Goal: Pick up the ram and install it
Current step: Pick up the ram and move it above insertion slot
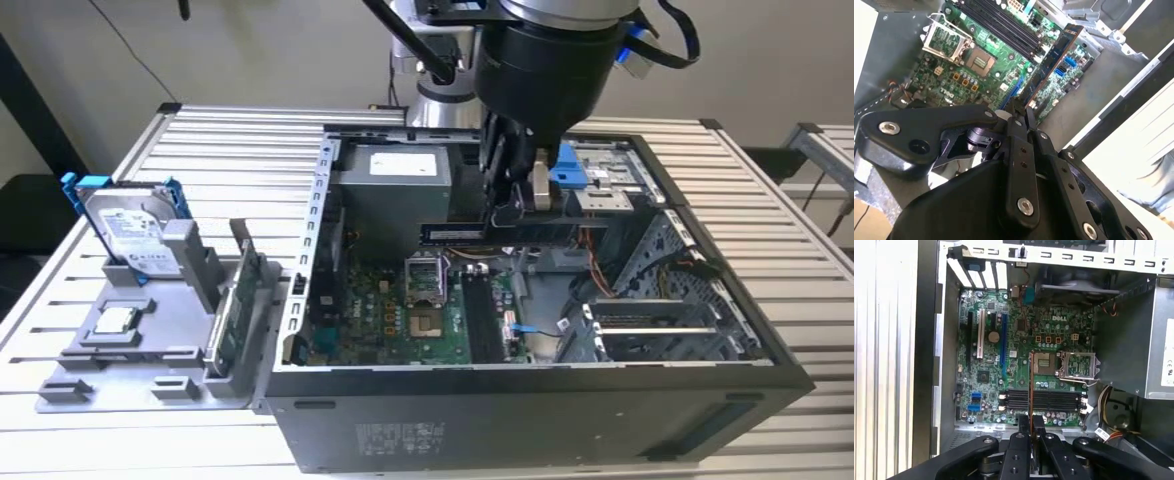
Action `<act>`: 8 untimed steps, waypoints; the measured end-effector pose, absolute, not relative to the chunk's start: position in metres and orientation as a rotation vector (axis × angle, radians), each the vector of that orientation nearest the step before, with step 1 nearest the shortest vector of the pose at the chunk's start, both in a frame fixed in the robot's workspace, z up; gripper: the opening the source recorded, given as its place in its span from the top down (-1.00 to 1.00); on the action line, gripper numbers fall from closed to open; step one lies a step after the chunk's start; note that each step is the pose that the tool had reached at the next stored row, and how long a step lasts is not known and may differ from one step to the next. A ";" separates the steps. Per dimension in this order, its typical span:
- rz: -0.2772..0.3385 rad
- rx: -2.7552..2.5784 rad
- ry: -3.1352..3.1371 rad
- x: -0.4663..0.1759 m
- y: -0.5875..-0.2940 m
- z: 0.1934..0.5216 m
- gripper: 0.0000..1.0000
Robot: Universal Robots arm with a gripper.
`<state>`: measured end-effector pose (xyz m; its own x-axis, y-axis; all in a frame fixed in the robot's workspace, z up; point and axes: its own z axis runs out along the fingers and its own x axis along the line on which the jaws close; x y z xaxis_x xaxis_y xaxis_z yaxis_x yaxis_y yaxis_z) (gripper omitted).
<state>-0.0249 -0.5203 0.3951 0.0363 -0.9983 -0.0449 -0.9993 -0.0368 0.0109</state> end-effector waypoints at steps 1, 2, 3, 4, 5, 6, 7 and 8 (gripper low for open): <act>0.062 -2.244 2.164 -0.025 -0.520 0.395 0.72; 0.062 -2.244 2.164 -0.025 -0.520 0.395 0.72; 0.062 -2.244 2.164 -0.025 -0.520 0.395 0.72; 0.062 -2.244 2.164 -0.024 -0.520 0.395 0.72; 0.062 -2.244 2.164 -0.024 -0.520 0.395 0.72; 0.062 -2.244 2.164 -0.024 -0.520 0.395 0.72; 0.062 -2.244 2.164 -0.024 -0.520 0.395 0.72; 0.062 -2.244 2.164 -0.024 -0.520 0.395 0.72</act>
